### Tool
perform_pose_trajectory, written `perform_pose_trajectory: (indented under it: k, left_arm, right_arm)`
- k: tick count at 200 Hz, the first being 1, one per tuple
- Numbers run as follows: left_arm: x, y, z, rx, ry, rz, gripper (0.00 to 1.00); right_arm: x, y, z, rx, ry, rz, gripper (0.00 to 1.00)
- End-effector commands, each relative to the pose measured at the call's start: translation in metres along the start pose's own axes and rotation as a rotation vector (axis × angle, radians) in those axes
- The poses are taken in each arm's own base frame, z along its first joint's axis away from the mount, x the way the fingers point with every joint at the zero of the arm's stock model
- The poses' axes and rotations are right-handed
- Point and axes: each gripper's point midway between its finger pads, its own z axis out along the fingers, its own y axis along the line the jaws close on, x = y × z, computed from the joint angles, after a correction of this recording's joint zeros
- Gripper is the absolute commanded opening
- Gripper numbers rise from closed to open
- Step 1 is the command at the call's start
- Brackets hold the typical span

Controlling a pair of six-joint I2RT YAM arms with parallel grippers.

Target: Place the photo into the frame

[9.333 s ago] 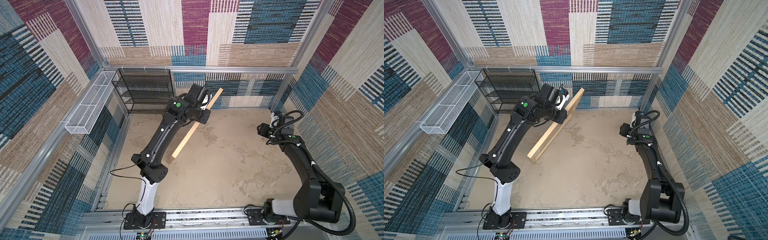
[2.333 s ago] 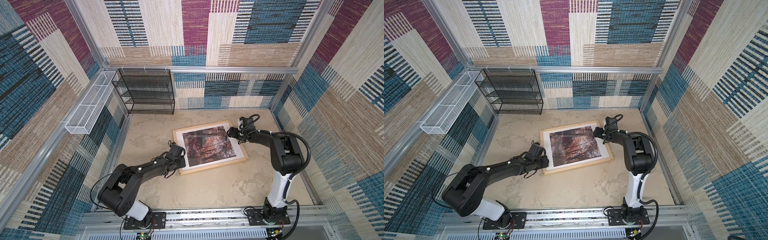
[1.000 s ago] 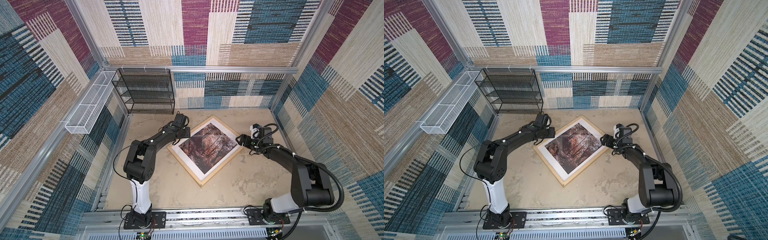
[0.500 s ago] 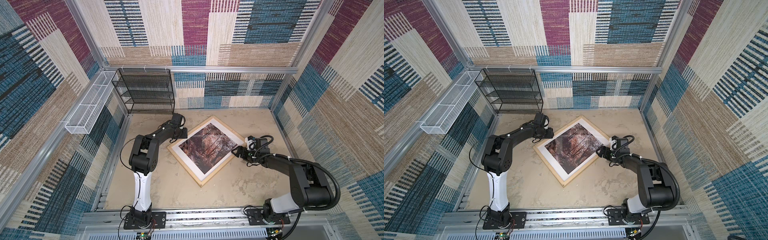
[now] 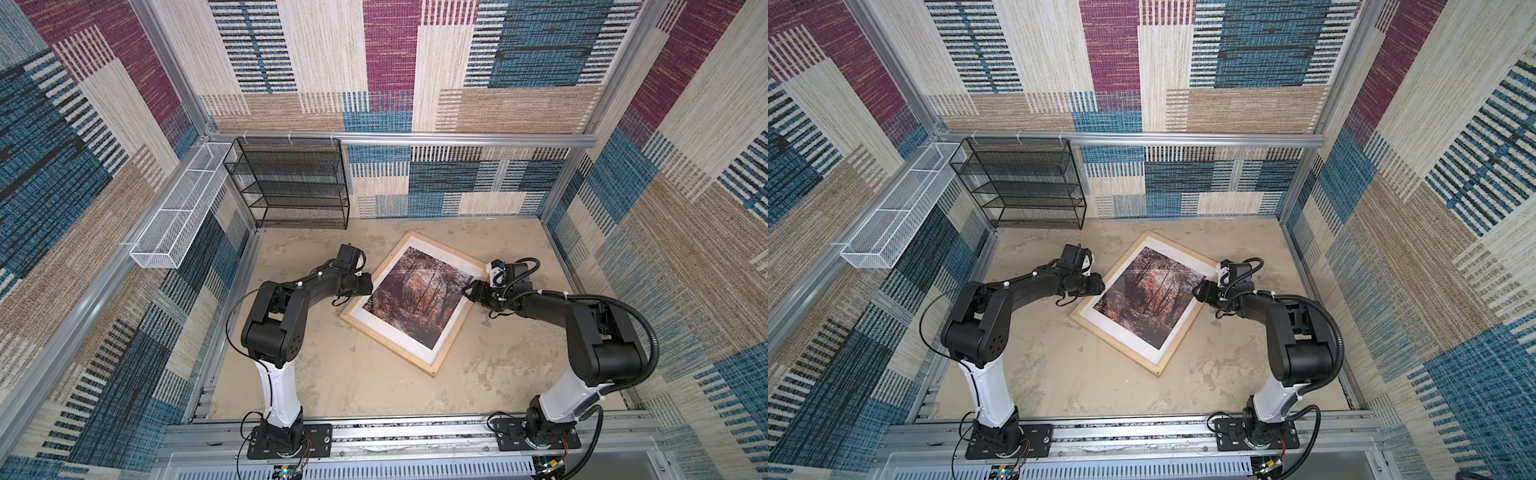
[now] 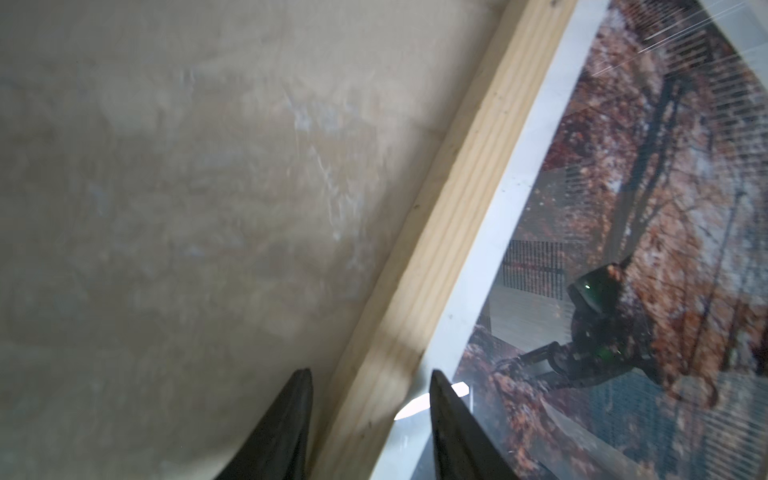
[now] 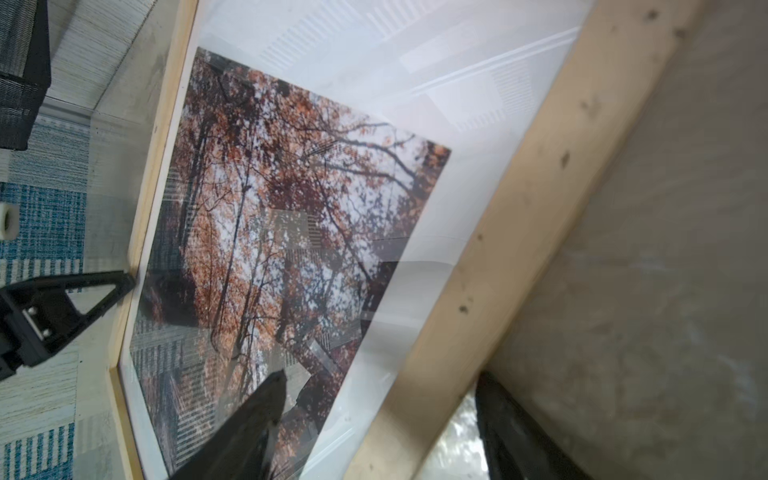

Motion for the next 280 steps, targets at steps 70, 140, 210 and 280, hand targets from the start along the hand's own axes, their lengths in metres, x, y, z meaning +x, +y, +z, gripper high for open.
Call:
perform_pose_trajectory:
  k: [70,140,210,280]
  left_arm:
    - [0.116,-0.042,-0.043,0.045,0.017,-0.112,0.49]
    - [0.145,-0.044,-0.049,0.011,-0.003,-0.152,0.48]
    - [0.14,-0.054,-0.068,0.033,-0.063,-0.158,0.49]
    - [0.137,-0.049,-0.07,-0.007,-0.069,-0.139,0.5]
  right_arm:
    - [0.011,0.003,0.004,-0.043,0.023,-0.014,0.62]
    - [0.048,0.003,-0.002,-0.041,0.068,-0.012,0.6]
    - [0.038,0.002,-0.002,-0.014,0.052,-0.026,0.61]
    - [0.03,-0.002,-0.003,0.026,0.031,-0.034,0.66]
